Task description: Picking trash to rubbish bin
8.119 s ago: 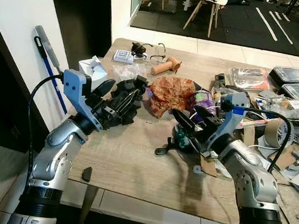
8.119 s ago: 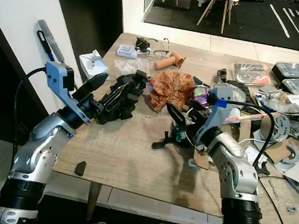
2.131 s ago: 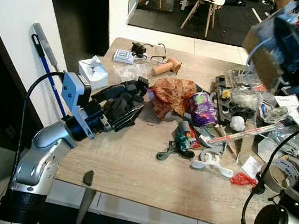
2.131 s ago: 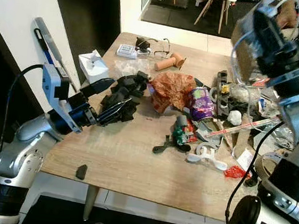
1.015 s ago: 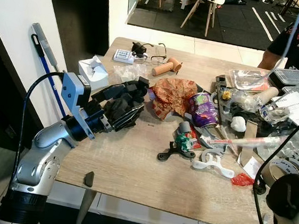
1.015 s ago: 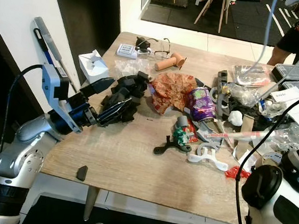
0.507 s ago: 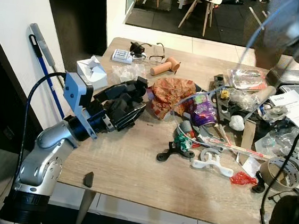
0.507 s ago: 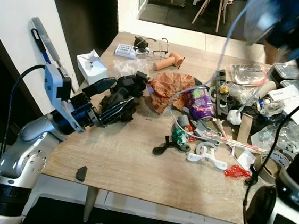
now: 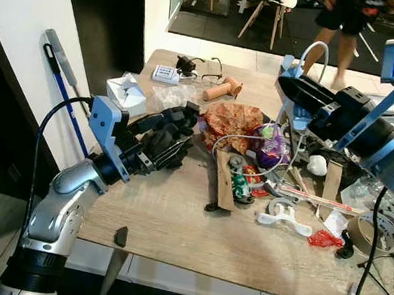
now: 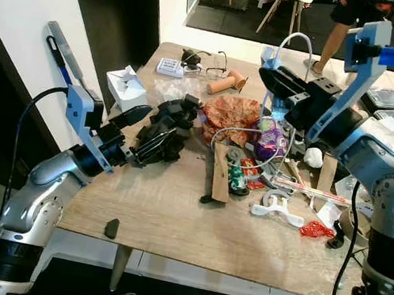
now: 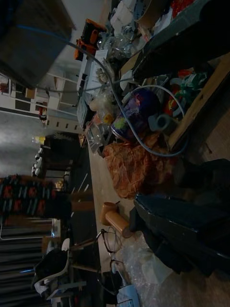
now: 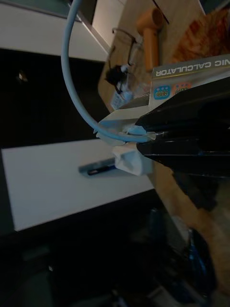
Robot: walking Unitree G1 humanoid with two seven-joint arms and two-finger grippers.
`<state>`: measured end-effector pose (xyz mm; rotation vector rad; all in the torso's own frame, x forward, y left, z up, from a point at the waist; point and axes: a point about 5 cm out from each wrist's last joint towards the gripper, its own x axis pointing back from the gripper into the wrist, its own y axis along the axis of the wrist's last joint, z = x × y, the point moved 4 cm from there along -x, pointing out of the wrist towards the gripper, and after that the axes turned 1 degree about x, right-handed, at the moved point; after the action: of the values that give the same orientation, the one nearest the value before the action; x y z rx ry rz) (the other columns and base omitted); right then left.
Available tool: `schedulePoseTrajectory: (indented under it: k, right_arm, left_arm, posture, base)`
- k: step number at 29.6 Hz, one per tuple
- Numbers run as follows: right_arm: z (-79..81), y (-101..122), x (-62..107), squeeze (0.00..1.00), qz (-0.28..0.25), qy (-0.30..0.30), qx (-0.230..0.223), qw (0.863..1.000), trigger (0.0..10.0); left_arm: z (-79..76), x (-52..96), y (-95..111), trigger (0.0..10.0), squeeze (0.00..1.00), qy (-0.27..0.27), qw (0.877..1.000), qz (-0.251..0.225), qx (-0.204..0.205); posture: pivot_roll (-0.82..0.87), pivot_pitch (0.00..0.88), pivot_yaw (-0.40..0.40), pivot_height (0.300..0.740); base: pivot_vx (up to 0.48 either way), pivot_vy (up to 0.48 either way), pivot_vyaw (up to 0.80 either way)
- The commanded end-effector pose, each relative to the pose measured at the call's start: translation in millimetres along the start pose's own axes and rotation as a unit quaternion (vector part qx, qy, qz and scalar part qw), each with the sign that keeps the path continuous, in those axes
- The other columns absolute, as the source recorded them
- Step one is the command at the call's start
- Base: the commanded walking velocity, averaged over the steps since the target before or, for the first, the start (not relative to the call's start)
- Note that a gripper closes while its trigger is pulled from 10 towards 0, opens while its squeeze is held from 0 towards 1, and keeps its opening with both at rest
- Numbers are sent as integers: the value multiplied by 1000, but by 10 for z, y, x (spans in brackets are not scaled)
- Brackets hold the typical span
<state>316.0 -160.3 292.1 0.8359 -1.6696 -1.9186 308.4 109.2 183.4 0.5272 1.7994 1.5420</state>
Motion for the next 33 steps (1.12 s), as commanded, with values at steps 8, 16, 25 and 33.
schedulePoseTrajectory:
  k: [8, 16, 25, 33]
  right_arm:
    - [134, -47, 33, 0, 4, 39, 18, 999, 10000]
    - [151, -29, 38, 0, -6, 49, 18, 999, 10000]
    - [113, 36, 34, 0, -28, 40, 14, 999, 10000]
    - [93, 263, 54, 0, -89, 39, -1, 995, 10000]
  left_arm:
    - [3, -17, -28, 10000, 0, 1, 1000, 10, 1]
    - [-8, -27, -30, 10000, 0, 1, 1000, 12, 5]
    - [-11, -31, -26, 10000, 0, 1, 1000, 12, 3]
    - [-13, -33, -20, 10000, 0, 0, 1000, 12, 2]
  posture:
    - [-62, 0, -35, 740]
    - [-63, 0, -31, 740]
    - [-63, 0, -31, 740]
    - [-63, 0, -31, 740]
  base:
    - [0, 0, 0]
    - [-112, 0, 0]
    - [-335, 0, 0]
    - [-368, 0, 0]
